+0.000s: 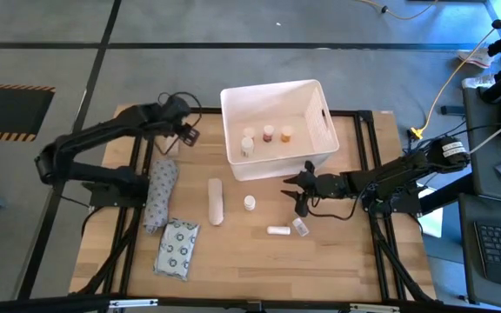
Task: Pick & place medical supplies in basket/bin
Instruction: Put the top white rolled bandage into the white bin
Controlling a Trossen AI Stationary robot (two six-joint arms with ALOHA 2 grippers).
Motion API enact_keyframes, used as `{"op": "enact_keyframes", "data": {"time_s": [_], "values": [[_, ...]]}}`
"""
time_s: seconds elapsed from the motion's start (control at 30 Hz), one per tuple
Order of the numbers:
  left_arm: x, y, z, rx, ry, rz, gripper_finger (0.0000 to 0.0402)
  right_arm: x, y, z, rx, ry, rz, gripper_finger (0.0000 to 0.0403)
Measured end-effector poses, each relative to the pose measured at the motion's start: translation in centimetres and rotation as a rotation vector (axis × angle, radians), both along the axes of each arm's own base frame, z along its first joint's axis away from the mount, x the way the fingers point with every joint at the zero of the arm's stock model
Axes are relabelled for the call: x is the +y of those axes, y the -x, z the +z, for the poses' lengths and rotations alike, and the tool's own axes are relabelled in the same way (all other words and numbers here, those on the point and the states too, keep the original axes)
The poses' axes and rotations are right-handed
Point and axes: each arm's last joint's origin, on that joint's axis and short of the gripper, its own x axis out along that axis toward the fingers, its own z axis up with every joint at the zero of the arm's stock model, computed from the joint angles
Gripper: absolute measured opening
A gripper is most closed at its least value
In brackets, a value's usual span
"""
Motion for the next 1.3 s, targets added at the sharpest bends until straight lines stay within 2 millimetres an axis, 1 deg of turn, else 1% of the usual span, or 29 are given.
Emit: {"op": "enact_keyframes", "data": {"time_s": [0.23, 0.4, 0.53, 0.7, 1.0, 1.13, 1.2, 1.3], "values": [[3.4, 0.6, -2.0, 0.081, 0.068, 0.131, 0.0201, 0.0, 0.0, 0.0, 0.0, -0.009, 0.012, 0.0177], [5.5, 0.4, -4.4, 0.168, 0.152, 0.19, 0.0207, 0.1, 0.0, 0.0, -0.001, -0.012, 0.021, 0.0177], [6.9, 0.3, -6.6, 0.203, 0.245, 0.27, 0.0217, 0.1, 0.0, 0.0, -0.001, -0.014, 0.023, 0.0177], [7.7, 0.5, -8.7, 0.289, 0.336, 0.327, 0.0222, 0.2, 0.0, 0.0, 0.003, -0.032, 0.06, 0.0177], [8.7, 0.2, -11.6, 0.339, 0.44, 0.346, 0.0222, 0.2, 0.0, 0.0, 0.008, -0.031, 0.064, 0.0177], [9.0, 0.1, -13.5, 0.379, 0.491, 0.314, 0.022, 0.2, 0.0, -0.1, 0.012, -0.03, 0.064, 0.0177], [9.2, 0.0, -14.3, 0.412, 0.501, 0.262, 0.0216, 0.2, 0.0, -0.1, 0.015, -0.03, 0.063, 0.0177], [9.3, -0.1, -15.0, 0.459, 0.515, 0.193, 0.0205, 0.2, 0.0, -0.1, 0.015, -0.03, 0.063, 0.0177]]}}
